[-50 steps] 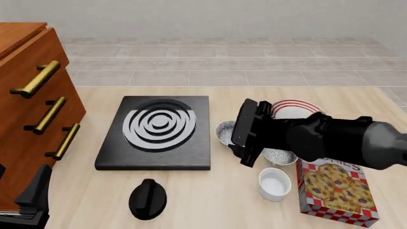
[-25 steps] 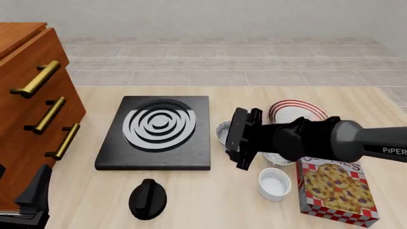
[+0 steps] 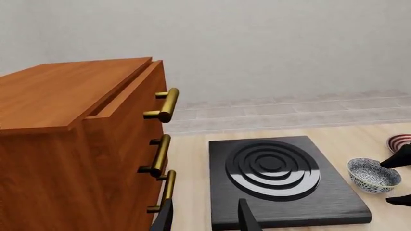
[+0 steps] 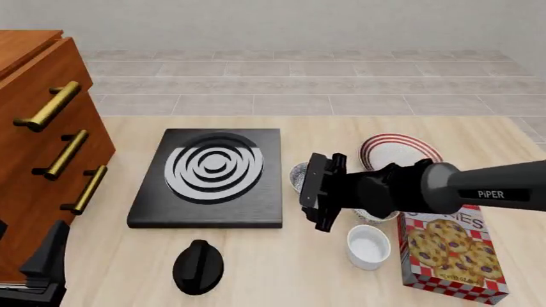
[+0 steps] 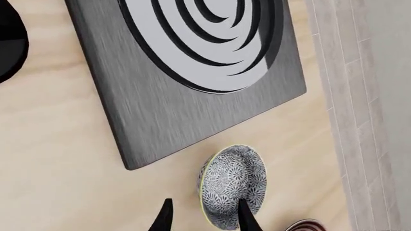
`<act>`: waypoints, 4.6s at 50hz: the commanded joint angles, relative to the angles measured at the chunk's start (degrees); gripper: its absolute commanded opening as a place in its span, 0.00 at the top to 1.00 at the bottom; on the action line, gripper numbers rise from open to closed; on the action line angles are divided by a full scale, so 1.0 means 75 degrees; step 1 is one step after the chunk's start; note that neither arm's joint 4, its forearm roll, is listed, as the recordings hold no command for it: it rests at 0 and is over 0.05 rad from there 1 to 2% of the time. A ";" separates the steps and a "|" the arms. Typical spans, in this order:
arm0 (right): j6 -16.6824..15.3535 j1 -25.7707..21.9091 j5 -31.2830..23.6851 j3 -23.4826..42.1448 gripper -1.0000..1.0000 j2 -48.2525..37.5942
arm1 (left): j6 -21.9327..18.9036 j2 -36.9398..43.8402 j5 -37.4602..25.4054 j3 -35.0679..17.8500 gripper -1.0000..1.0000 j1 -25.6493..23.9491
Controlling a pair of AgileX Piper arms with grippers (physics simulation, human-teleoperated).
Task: Pick the akita bowl from table center and place it on the plate.
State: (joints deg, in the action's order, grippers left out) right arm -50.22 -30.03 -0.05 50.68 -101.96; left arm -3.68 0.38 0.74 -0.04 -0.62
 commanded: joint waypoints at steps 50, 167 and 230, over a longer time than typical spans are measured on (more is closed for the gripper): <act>0.0384 0.0183 -0.0224 0.0817 0.00 -0.1231 | -0.0024 0.0052 -0.0033 0.0000 0.00 -0.0039; 0.2599 0.3264 -0.0239 0.1272 1.00 -0.0143 | -0.0075 0.0158 -0.0014 0.0000 0.00 -0.0107; 0.3077 0.4057 -0.0454 0.1669 1.00 -0.1422 | -0.0208 0.0212 0.0010 0.0000 0.00 -0.0186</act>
State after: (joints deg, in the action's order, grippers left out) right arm -27.13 0.52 -3.89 63.54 -111.94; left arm -5.07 2.02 0.84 -0.04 -1.91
